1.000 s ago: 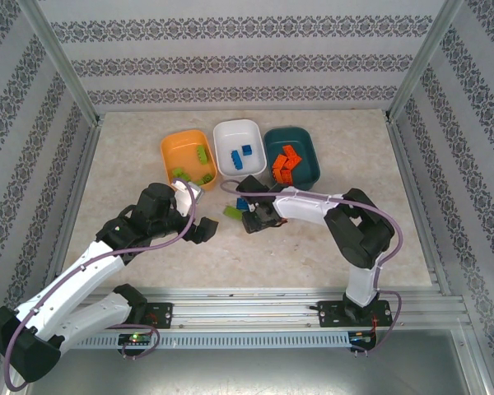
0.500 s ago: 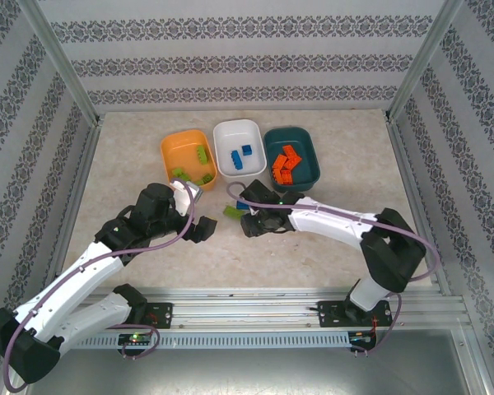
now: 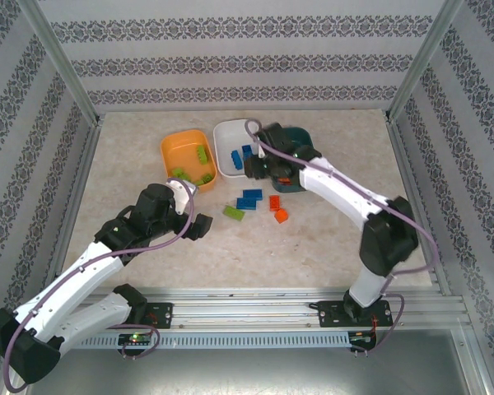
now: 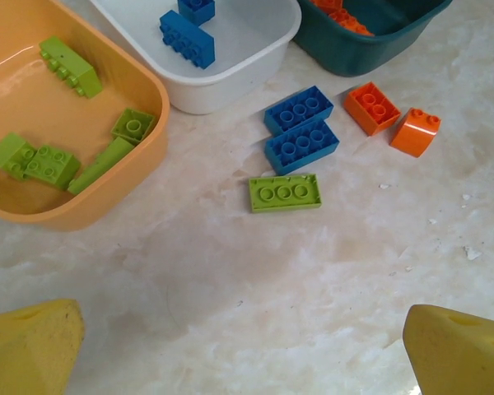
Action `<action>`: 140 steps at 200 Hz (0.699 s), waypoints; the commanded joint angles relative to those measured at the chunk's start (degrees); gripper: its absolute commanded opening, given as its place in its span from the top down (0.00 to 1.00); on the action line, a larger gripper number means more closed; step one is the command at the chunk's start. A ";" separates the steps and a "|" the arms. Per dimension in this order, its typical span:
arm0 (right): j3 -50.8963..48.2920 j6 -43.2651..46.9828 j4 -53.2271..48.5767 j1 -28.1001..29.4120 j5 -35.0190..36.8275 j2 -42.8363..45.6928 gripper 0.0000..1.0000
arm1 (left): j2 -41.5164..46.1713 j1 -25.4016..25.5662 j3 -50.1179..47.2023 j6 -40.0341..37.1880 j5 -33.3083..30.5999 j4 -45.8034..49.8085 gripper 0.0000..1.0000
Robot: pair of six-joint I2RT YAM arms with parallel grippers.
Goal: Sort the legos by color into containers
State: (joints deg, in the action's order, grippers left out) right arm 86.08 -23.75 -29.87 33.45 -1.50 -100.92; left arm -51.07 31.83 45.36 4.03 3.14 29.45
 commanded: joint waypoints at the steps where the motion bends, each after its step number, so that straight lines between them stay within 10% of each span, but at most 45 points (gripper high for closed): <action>1: 7.89 1.01 -1.61 -1.78 -2.66 -8.69 0.62 | -0.27 -0.54 1.68 -0.39 -1.46 1.56 0.00; 80: 30.66 1.43 -7.91 -2.47 -4.79 -29.92 0.49 | -2.20 -0.72 2.05 -0.71 -0.32 1.57 0.00; 140: 14.16 5.54 -6.49 1.32 2.93 -11.52 0.38 | 0.02 -0.71 1.90 -0.56 -0.76 1.29 0.00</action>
State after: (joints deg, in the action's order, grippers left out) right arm 108.47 -21.17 -36.51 31.66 -3.18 -125.25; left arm -53.12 31.75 45.41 4.03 2.74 29.61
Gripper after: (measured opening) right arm 0.618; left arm 0.999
